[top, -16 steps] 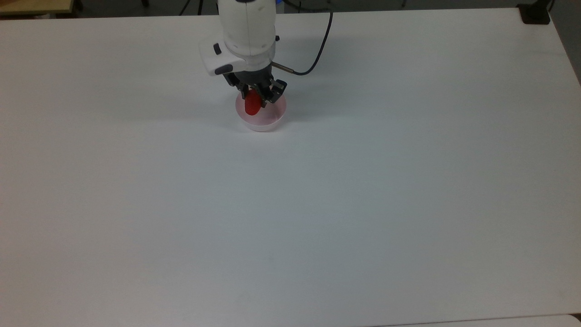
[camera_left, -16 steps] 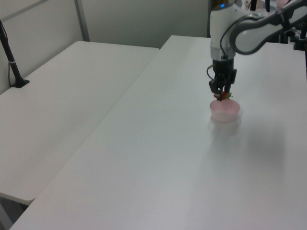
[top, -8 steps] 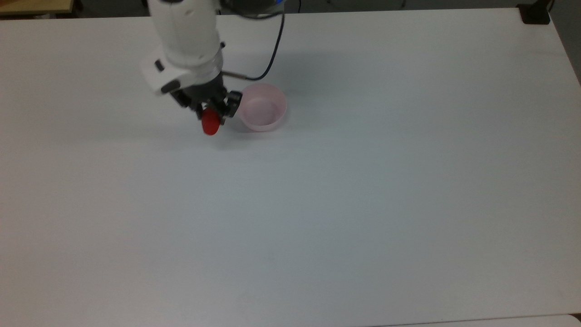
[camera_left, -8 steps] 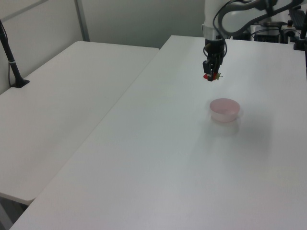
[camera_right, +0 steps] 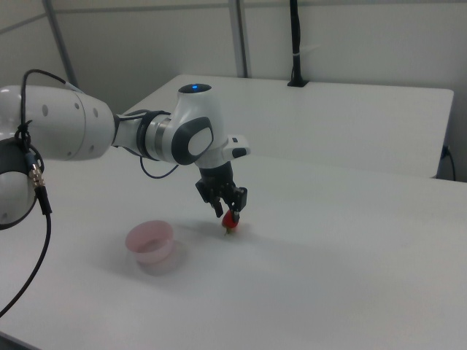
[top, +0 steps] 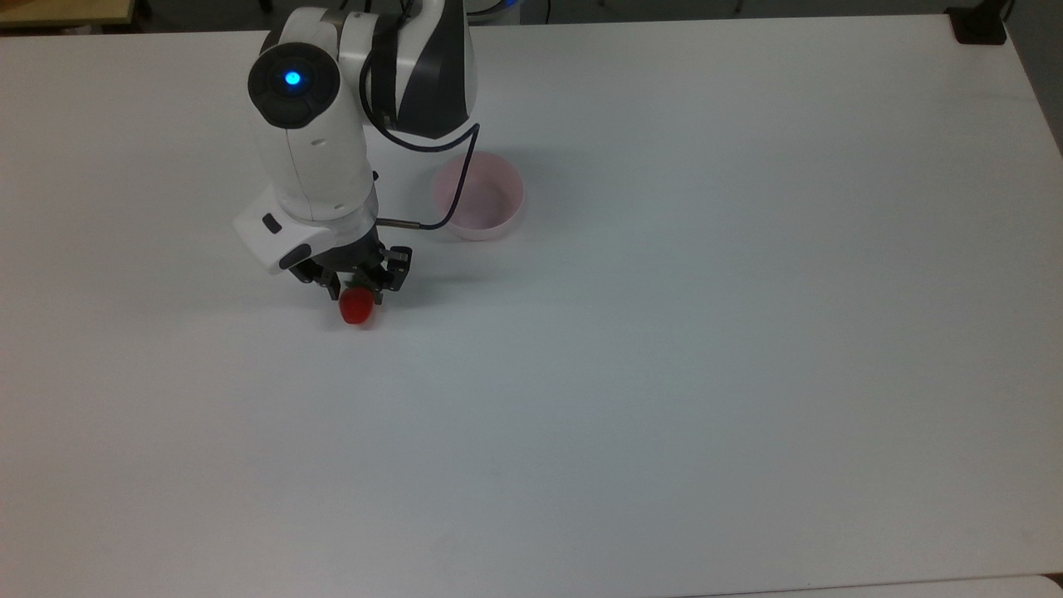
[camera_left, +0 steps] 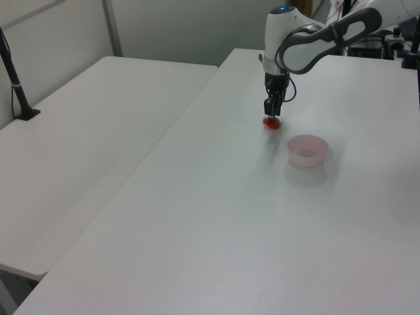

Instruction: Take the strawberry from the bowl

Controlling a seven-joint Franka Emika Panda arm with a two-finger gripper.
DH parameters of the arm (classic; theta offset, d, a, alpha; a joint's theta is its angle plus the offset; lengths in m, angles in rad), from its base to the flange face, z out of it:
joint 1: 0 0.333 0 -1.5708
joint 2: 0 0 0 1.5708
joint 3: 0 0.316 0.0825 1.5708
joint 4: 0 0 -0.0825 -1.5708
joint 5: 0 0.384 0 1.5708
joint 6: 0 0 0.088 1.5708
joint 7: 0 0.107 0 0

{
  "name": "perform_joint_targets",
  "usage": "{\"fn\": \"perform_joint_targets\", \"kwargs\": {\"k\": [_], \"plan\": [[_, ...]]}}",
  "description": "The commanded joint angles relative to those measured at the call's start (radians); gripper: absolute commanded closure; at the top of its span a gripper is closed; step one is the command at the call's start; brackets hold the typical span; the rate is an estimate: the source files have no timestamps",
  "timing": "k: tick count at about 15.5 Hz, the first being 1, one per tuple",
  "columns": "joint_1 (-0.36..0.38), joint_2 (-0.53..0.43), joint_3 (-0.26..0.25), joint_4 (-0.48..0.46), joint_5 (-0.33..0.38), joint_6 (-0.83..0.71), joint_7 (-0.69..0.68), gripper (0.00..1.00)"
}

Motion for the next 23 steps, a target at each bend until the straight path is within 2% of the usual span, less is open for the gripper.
{"fn": "perform_joint_targets", "kwargs": {"k": [1,2,3,7,8,9,12,14,19,23], "plan": [[0.007,0.018,-0.001,0.01,-0.046,0.022,-0.015,0.42],[0.007,0.018,-0.001,0.009,-0.045,0.022,-0.013,0.41],[0.007,0.015,-0.001,0.006,-0.045,0.017,-0.012,0.35],[0.009,-0.039,0.001,0.004,-0.042,-0.01,0.007,0.33],[0.01,-0.062,0.001,0.006,-0.04,-0.056,0.01,0.29],[0.013,-0.092,0.004,0.006,-0.037,-0.11,0.01,0.18],[0.055,-0.213,0.002,0.004,-0.04,-0.274,0.008,0.16],[0.075,-0.295,0.002,-0.009,-0.038,-0.32,0.011,0.0],[0.133,-0.441,-0.028,-0.042,-0.028,-0.438,0.014,0.0],[0.153,-0.479,-0.034,-0.045,0.026,-0.481,0.178,0.0]]}}
